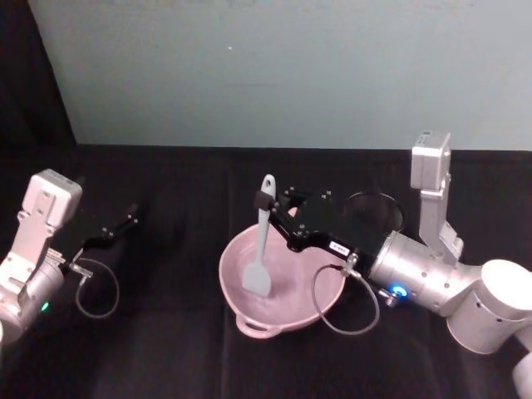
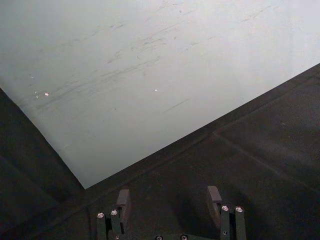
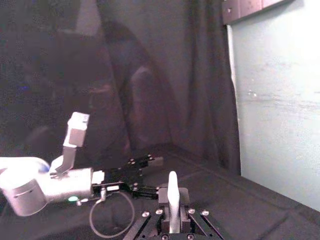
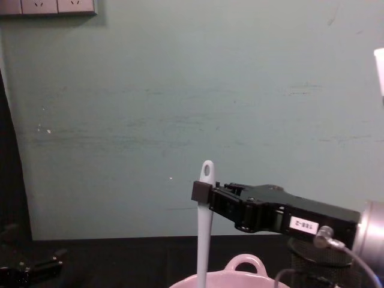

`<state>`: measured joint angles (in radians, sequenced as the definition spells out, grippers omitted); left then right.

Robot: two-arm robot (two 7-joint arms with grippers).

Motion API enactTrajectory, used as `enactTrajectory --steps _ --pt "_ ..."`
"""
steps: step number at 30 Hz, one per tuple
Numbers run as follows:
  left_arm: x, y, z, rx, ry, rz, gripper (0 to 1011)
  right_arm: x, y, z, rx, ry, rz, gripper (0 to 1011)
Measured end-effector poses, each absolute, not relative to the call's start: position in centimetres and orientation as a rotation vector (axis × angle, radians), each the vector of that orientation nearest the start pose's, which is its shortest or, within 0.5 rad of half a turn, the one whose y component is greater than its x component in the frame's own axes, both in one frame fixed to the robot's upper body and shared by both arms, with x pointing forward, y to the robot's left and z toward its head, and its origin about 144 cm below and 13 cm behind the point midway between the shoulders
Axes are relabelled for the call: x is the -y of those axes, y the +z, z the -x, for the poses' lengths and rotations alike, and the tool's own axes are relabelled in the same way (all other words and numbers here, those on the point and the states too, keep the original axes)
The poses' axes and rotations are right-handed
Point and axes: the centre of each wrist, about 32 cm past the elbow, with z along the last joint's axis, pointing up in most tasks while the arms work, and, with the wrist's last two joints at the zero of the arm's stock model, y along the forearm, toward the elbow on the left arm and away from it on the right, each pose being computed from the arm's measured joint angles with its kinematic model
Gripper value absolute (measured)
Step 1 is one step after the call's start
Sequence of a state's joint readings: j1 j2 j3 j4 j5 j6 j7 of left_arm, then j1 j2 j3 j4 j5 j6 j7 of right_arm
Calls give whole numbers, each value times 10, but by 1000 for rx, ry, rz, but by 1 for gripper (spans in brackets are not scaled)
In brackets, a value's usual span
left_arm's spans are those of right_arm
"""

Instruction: Use the one hand to pick up the spoon and stir the clear water in the bowl.

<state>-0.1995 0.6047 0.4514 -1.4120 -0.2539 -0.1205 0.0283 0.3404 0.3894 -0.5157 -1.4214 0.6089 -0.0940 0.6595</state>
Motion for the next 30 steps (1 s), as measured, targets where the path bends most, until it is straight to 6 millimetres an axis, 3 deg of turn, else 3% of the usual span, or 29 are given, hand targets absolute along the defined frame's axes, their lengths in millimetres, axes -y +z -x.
enactTrajectory --steps 7,14,30 --pt "-310 1140 -489 285 1248 -304 1005 210 1170 -541 -43 -564 -144 113" --pt "-310 1140 -489 285 1248 -304 1005 226 1174 -555 -25 -635 -138 114" --pt "-310 1140 -489 285 1248 -304 1005 253 1181 -541 29 -660 -113 114"
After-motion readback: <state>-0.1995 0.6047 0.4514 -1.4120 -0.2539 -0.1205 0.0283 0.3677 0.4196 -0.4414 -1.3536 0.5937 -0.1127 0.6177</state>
